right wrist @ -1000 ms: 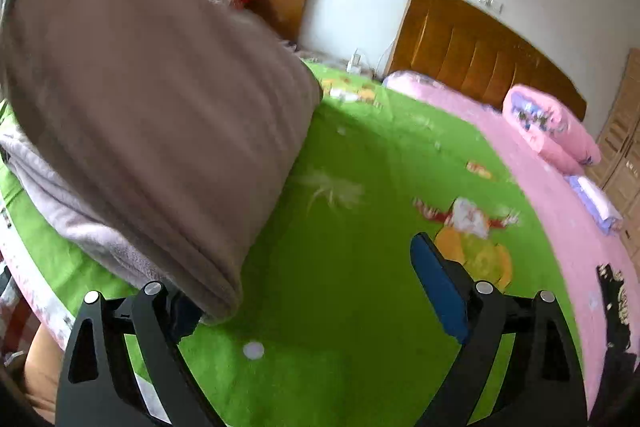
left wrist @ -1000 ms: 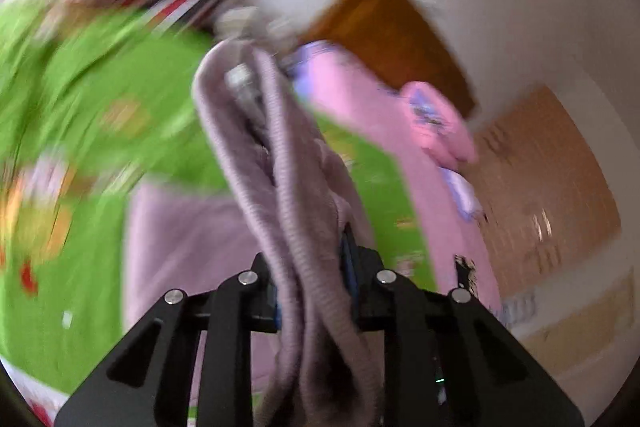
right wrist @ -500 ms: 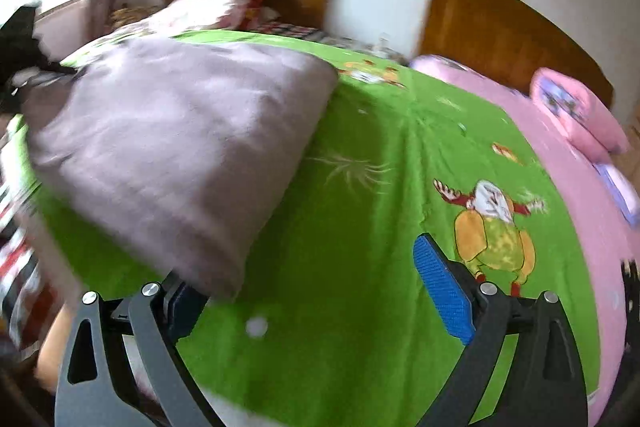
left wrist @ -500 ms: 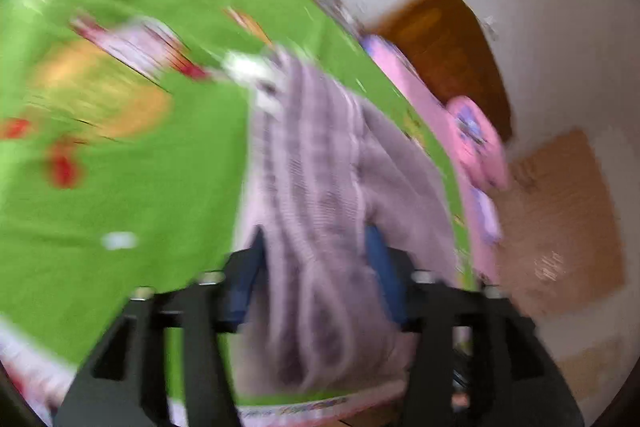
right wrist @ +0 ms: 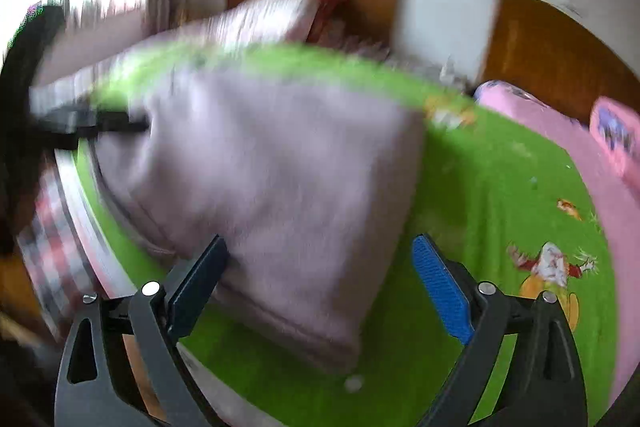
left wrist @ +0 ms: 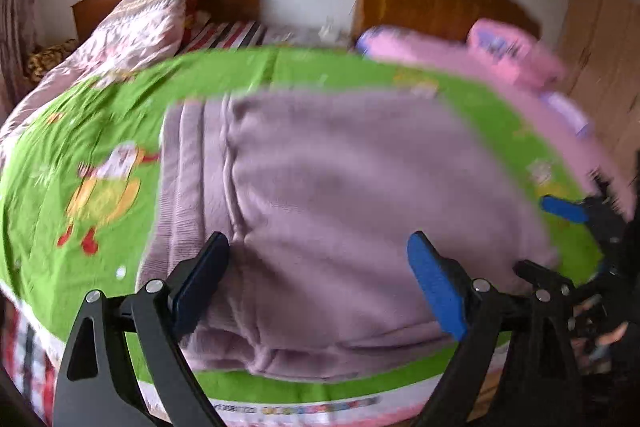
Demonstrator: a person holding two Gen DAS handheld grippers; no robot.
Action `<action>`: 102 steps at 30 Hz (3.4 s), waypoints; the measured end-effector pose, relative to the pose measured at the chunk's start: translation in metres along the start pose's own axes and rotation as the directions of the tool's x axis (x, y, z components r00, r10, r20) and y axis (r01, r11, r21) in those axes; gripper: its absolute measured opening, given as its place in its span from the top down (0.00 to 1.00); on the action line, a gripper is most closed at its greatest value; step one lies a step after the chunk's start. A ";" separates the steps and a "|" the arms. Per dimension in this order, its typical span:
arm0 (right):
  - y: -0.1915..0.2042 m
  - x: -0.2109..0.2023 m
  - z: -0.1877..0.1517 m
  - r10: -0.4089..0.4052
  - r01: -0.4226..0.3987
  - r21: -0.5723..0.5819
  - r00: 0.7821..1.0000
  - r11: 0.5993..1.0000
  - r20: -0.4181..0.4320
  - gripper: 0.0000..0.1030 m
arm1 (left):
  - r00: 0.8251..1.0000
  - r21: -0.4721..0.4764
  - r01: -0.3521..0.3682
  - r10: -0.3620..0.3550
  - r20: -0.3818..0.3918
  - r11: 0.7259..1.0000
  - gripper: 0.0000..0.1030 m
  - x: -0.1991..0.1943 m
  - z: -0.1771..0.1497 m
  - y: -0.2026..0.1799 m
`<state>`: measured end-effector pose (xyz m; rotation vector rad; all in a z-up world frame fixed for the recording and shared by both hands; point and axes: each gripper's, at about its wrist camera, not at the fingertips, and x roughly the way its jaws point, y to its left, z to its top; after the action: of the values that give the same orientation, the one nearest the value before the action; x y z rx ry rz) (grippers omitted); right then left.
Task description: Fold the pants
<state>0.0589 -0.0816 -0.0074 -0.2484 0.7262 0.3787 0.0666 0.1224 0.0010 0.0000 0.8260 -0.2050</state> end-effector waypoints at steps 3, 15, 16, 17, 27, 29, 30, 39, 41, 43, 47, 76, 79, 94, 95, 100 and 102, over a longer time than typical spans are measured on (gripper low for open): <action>-0.022 0.003 0.000 0.104 -0.097 0.124 0.994 0.987 -0.044 0.13 | 0.998 0.079 -0.026 0.022 0.055 0.997 0.12 -0.009 -0.022 -0.004; -0.129 0.051 0.114 0.548 -0.514 0.406 0.836 0.756 0.039 0.11 | 0.987 0.065 0.132 -0.137 0.082 0.989 0.09 -0.014 0.025 -0.032; -0.132 0.070 0.117 0.583 -0.523 0.445 0.812 0.727 0.001 0.10 | 0.986 0.080 0.151 -0.156 0.056 0.985 0.09 -0.005 0.023 -0.040; -0.133 0.096 0.120 0.633 -0.535 0.490 0.773 0.689 -0.046 0.10 | 0.986 0.098 0.159 -0.163 0.035 0.982 0.09 0.001 0.019 -0.047; -0.159 0.156 0.164 0.502 -0.399 0.507 0.862 0.764 -0.077 0.11 | 0.985 0.146 0.170 -0.167 -0.030 0.975 0.08 0.032 -0.009 -0.051; -0.163 0.121 0.158 0.539 -0.472 0.502 0.842 0.725 0.013 0.11 | 0.986 0.150 0.168 -0.167 -0.020 0.974 0.08 0.031 -0.011 -0.050; -0.158 0.108 0.156 0.560 -0.504 0.492 0.828 0.709 0.042 0.09 | 0.986 0.151 0.166 -0.167 -0.011 0.974 0.08 0.031 -0.013 -0.051; -0.088 0.190 0.179 0.577 -0.454 0.437 0.792 0.776 -0.202 0.07 | 0.989 0.152 0.148 -0.150 0.002 0.977 0.04 0.030 -0.015 -0.057; -0.102 0.195 0.194 0.578 -0.438 0.511 0.802 0.740 -0.149 0.07 | 0.988 0.149 0.154 -0.156 0.000 0.977 0.04 0.029 -0.014 -0.054; -0.101 0.179 0.206 0.585 -0.465 0.509 0.805 0.724 -0.097 0.07 | 0.987 0.140 0.158 -0.159 -0.006 0.977 0.05 0.023 -0.013 -0.053; -0.063 0.144 0.219 0.709 -0.614 0.444 0.702 0.652 -0.070 0.04 | 0.971 0.069 0.226 -0.231 0.059 0.972 0.07 -0.008 0.001 -0.037; -0.066 0.111 0.175 0.714 -0.613 0.495 0.700 0.616 -0.023 0.05 | 0.995 0.011 0.095 -0.096 0.025 0.995 0.07 0.005 -0.003 0.003; -0.062 0.114 0.150 0.733 -0.595 0.512 0.672 0.619 -0.106 0.05 | 0.999 0.056 0.039 -0.040 0.016 0.998 0.04 0.010 -0.003 -0.007; -0.087 0.033 0.065 0.659 -0.589 0.465 0.752 0.661 0.015 0.05 | 0.999 0.078 0.006 -0.008 0.031 0.997 0.02 0.014 -0.005 -0.010; -0.093 0.026 0.058 0.656 -0.597 0.467 0.753 0.653 0.046 0.06 | 1.000 0.082 0.004 -0.006 0.029 0.997 0.02 0.015 -0.005 -0.011; -0.109 -0.005 0.052 0.475 -0.446 0.471 0.878 0.761 0.064 0.05 | 1.000 0.082 -0.002 -0.001 0.028 0.997 0.02 0.015 -0.005 -0.011; -0.103 -0.020 0.055 0.440 -0.431 0.430 0.894 0.793 0.085 0.05 | 0.999 0.085 -0.018 0.015 0.030 0.996 0.02 0.015 -0.005 -0.013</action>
<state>0.1212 -0.1603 0.0550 0.3585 0.8680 0.6394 0.0705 0.1071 -0.0119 0.0835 0.7877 -0.2238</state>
